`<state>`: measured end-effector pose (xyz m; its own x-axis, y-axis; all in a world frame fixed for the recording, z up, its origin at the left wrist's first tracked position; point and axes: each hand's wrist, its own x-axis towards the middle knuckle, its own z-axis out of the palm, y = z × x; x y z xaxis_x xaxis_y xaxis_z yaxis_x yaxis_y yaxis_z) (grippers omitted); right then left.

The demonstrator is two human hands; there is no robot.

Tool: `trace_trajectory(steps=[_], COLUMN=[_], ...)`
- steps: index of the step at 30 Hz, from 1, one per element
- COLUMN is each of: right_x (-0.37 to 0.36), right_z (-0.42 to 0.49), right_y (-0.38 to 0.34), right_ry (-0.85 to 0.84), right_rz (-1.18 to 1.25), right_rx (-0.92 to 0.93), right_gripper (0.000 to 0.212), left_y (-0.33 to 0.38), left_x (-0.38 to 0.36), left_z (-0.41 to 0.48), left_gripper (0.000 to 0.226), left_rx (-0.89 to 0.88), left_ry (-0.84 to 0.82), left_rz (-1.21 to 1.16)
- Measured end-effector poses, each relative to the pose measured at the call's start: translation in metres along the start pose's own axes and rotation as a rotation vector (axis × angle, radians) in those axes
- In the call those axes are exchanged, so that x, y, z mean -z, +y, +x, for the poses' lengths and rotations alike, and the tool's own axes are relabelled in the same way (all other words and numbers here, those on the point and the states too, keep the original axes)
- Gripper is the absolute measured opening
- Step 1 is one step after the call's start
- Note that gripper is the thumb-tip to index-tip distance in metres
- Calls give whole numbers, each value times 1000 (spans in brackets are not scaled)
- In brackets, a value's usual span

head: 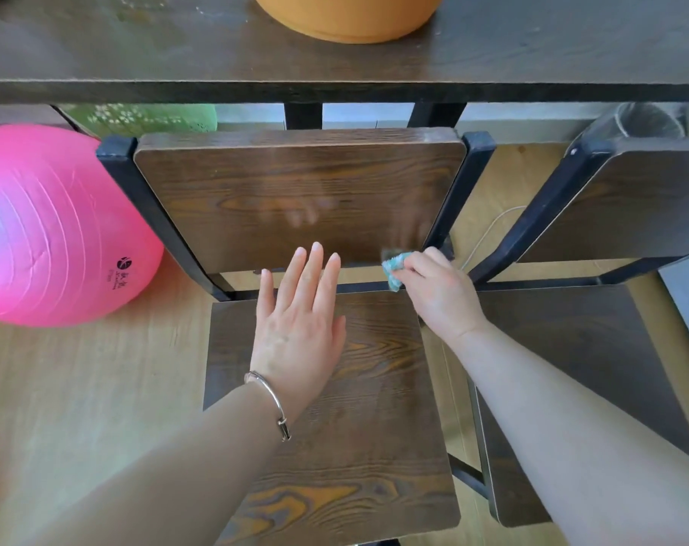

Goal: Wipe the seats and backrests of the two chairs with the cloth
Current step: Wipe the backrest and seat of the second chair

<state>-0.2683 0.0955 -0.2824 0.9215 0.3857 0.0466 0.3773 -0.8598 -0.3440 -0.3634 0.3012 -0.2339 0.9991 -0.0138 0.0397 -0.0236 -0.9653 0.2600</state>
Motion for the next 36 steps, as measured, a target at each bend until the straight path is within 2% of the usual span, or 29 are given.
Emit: trace_trajectory(steps=[3, 4, 7, 9, 11, 14, 18, 20, 23, 25, 29, 36], right_x=[15, 25, 76, 113, 136, 135, 92, 62, 17, -9, -45, -93], right_z=[4, 7, 20, 31, 38, 38, 25, 15, -1, -4, -6, -16], right_y=[-2, -1, -2, -4, -2, 5, 20, 27, 35, 38, 36, 41], right_ry=[28, 78, 300, 450, 496, 480, 434, 321, 94, 33, 30, 30], right_rz=[-43, -109, -62, -159, -227, -231, -185, -114, -26, -29, 132, 131], right_rx=[16, 28, 25, 205, 344, 358, 344, 272, 58, 9, -226, -322], right_gripper=[15, 17, 25, 21, 17, 18, 15, 17, 36, 32, 23, 14], left_y=[2, 3, 4, 6, 9, 13, 12, 9, 4, 1, -1, -5], left_x=[2, 4, 11, 14, 15, 13, 3, -3, -12, -19, -31, -47], left_z=[1, 2, 6, 9, 10, 10, 8, 7, 8, 8, 3, -11], left_gripper=[73, 73, 71, 70, 70, 70, 71, 71, 70, 71, 71, 73], left_rx=[0, -2, -11, -11, -12, -22, -27, -29, -13, -1, 1, 14], left_ry=[-17, -21, -23, -26, -20, -12, -14, -23, -47, -55, -39, -66], left_rz=[-6, -1, 2, 5, 5, -10, -12, -5, -7, -9, -13, -23])
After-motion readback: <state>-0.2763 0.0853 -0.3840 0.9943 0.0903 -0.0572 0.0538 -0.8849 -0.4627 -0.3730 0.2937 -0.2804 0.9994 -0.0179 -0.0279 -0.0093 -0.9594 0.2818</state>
